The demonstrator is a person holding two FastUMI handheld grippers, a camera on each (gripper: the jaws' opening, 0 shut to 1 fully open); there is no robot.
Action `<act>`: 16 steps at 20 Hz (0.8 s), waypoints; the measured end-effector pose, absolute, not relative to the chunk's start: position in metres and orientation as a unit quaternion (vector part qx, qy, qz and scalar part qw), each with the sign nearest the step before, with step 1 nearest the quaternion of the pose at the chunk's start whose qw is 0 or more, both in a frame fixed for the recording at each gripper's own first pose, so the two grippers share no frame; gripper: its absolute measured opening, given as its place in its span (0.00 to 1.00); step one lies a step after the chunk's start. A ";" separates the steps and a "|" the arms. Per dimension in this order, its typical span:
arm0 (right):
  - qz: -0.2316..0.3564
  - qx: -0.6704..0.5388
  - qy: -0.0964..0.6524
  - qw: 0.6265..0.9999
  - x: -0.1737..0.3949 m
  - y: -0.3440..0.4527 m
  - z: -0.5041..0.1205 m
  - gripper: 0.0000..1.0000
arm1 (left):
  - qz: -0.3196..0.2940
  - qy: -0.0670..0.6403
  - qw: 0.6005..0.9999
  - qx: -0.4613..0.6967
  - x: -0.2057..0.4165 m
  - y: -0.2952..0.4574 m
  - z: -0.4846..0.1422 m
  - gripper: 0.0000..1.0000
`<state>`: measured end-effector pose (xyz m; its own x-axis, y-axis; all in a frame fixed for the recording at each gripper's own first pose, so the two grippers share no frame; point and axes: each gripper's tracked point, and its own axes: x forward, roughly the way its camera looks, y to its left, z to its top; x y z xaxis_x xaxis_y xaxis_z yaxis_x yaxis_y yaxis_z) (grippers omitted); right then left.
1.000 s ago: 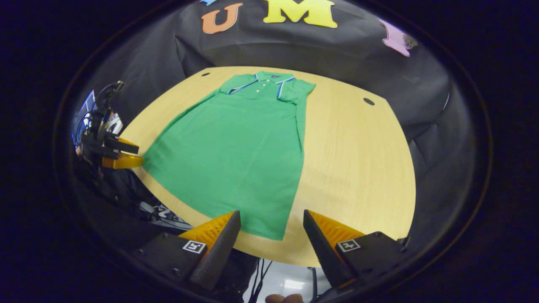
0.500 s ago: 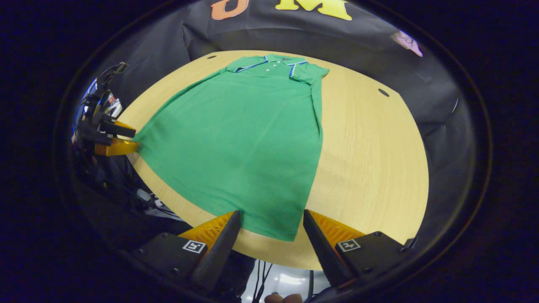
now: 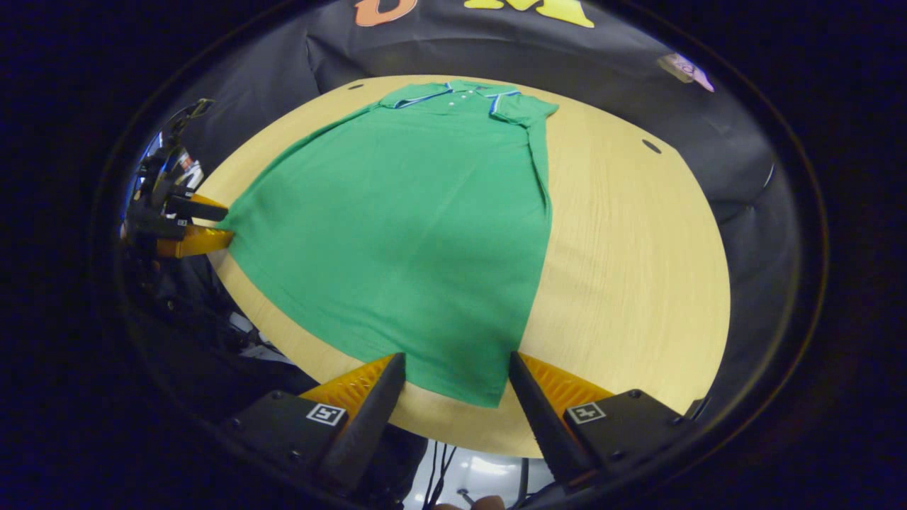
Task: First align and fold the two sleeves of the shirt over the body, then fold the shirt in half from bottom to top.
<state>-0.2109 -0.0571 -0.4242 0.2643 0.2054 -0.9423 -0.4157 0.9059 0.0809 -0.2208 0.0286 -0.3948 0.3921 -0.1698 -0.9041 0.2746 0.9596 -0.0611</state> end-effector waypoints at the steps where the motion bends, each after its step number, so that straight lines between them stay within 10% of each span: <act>1: 0.199 -0.092 0.573 0.790 -0.211 -0.057 -0.424 0.97 | -0.133 0.531 0.835 0.050 -0.222 0.029 -0.395 0.96; 3: 0.202 -0.110 0.564 0.793 -0.203 -0.060 -0.424 0.52 | -0.136 0.533 0.834 0.046 -0.220 0.024 -0.395 0.99; 5: 0.206 -0.121 0.568 0.788 -0.205 -0.059 -0.423 0.06 | -0.140 0.532 0.834 0.043 -0.218 0.019 -0.394 0.41; 6: 0.206 -0.116 0.571 0.786 -0.205 -0.060 -0.422 0.06 | -0.144 0.530 0.834 0.046 -0.218 0.017 -0.393 0.12; 7: 0.203 -0.106 0.578 0.783 -0.204 -0.059 -0.423 0.03 | -0.153 0.530 0.833 0.037 -0.220 0.012 -0.392 0.07; 16: 0.176 -0.021 0.574 0.800 -0.178 -0.058 -0.393 0.10 | -0.172 0.522 0.835 -0.031 -0.204 0.004 -0.361 0.04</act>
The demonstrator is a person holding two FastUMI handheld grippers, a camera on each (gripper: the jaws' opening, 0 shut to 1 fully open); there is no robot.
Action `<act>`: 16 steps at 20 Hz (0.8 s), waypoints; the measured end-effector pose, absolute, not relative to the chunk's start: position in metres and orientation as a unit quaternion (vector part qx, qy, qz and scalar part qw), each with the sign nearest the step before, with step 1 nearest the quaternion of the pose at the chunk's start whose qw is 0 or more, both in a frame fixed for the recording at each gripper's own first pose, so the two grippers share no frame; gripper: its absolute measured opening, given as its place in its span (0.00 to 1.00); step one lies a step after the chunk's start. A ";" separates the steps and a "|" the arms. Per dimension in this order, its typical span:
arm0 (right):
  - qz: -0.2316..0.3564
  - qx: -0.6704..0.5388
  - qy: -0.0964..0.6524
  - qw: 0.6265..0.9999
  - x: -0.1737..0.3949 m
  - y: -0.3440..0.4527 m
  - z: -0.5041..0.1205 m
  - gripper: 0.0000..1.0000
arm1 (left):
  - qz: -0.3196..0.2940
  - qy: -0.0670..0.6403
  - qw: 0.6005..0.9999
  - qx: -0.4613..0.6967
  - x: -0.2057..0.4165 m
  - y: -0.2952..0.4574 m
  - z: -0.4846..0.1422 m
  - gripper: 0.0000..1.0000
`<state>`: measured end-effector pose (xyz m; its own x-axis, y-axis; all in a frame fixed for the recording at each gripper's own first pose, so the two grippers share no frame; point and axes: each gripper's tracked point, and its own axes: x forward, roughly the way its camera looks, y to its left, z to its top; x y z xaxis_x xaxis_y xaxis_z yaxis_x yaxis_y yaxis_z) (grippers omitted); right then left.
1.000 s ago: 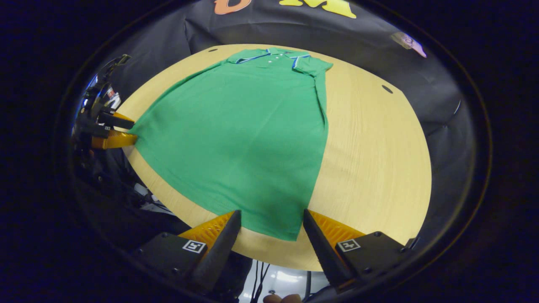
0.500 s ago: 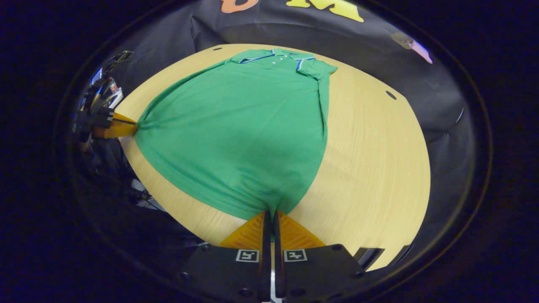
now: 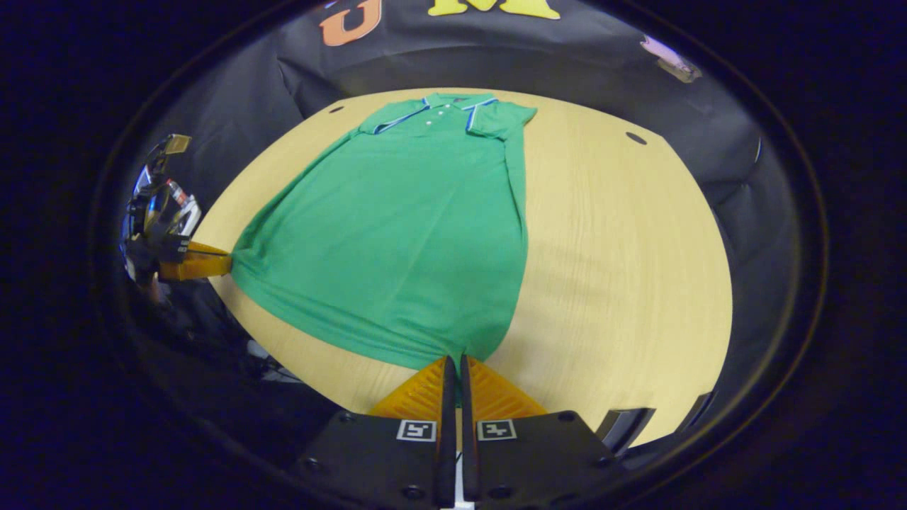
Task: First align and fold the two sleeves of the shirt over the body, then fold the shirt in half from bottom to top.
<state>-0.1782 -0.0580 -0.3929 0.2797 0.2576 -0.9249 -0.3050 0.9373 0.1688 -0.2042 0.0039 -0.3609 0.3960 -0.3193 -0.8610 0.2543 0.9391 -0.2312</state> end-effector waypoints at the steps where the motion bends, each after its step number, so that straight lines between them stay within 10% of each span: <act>1: 0.174 -0.014 0.570 0.803 -0.173 -0.058 -0.389 0.06 | -0.170 0.517 0.838 -0.040 -0.199 0.004 -0.356 0.05; 16: 0.148 0.048 0.509 0.847 -0.061 -0.048 -0.330 0.06 | -0.169 0.443 0.874 -0.104 -0.091 0.011 -0.285 0.05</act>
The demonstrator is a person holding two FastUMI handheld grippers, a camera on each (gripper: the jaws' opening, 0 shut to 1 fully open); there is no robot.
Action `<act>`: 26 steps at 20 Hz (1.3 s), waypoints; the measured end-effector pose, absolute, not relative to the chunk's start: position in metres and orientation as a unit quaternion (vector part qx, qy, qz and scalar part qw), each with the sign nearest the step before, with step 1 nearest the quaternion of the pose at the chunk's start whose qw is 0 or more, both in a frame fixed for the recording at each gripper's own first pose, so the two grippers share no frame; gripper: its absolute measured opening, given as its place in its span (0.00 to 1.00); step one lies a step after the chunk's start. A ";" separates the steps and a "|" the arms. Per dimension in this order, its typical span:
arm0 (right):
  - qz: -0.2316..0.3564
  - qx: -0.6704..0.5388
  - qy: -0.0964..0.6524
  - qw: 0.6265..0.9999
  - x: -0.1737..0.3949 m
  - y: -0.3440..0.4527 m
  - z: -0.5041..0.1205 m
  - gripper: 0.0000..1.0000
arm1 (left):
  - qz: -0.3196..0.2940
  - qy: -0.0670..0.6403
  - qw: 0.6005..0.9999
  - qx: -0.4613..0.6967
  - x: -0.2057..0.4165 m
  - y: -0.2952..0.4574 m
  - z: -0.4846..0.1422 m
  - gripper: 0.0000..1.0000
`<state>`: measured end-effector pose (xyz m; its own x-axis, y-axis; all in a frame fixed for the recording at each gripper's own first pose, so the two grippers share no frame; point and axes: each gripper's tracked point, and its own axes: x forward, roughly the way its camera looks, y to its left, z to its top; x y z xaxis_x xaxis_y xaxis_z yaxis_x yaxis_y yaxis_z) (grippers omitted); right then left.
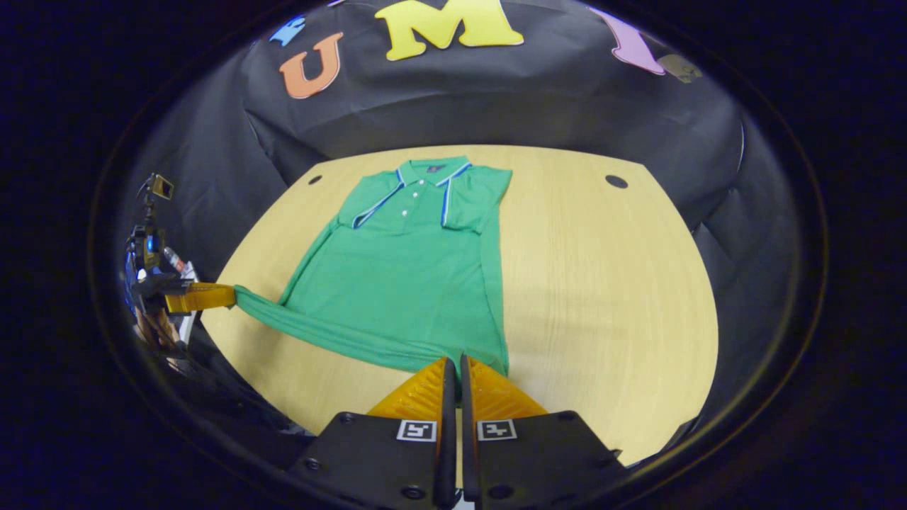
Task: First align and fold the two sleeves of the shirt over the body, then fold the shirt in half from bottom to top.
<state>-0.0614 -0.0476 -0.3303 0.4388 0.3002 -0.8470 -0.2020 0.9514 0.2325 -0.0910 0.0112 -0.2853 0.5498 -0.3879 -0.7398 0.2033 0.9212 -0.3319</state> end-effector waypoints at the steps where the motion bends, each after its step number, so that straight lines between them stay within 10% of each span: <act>1: 0.147 0.052 0.502 0.851 -0.052 -0.046 -0.325 0.06 | -0.166 0.439 0.877 -0.107 -0.081 0.012 -0.282 0.04; 26: 0.133 0.054 0.397 0.907 0.195 -0.028 -0.269 0.06 | -0.176 0.321 0.922 -0.126 0.161 0.022 -0.215 0.04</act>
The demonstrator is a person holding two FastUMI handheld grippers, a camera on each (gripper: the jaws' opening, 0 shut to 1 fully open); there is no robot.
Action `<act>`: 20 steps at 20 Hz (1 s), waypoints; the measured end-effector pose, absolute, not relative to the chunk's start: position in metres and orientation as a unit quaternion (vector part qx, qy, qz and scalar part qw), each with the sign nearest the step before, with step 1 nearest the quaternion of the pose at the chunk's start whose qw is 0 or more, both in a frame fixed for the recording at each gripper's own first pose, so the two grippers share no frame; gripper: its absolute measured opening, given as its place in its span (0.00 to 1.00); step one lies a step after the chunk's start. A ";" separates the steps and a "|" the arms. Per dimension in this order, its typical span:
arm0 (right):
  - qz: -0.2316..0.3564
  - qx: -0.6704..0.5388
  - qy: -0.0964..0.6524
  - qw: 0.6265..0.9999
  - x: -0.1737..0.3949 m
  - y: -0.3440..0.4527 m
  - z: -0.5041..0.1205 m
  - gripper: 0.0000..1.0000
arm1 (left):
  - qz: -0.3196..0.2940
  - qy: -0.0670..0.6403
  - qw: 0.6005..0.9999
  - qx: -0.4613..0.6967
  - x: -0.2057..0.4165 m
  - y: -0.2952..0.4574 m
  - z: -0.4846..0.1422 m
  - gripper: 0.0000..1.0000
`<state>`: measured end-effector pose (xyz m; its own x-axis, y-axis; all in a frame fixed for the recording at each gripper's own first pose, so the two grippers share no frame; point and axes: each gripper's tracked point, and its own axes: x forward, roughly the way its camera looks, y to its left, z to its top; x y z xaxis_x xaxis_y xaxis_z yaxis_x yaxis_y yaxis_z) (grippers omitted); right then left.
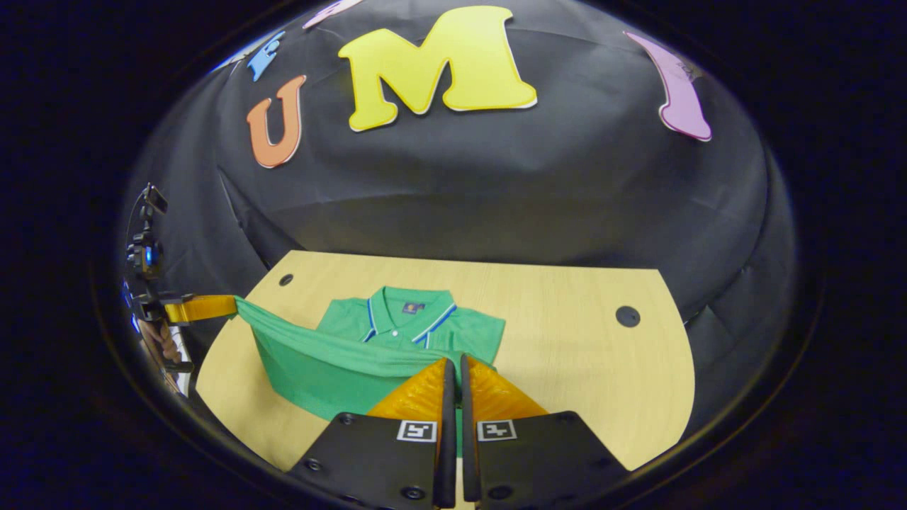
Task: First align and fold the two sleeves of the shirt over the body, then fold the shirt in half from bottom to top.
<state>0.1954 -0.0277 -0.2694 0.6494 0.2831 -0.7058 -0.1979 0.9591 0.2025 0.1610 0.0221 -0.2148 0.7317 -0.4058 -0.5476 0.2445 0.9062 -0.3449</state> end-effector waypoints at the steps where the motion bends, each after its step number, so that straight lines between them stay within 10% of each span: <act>1: 0.131 0.053 0.395 0.908 0.204 -0.028 -0.270 0.06 | -0.176 0.317 0.923 -0.126 0.172 0.022 -0.215 0.04; 20: 0.114 0.035 0.371 0.921 0.317 -0.014 -0.378 0.02 | -0.145 0.304 0.934 -0.118 0.291 0.021 -0.315 0.04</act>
<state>0.3169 -0.0141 -0.3782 0.6996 0.2354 -0.6747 -0.1837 0.9717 0.1485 0.2908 0.0206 -0.3149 0.7733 -0.3422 -0.5337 0.1992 0.9303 -0.3079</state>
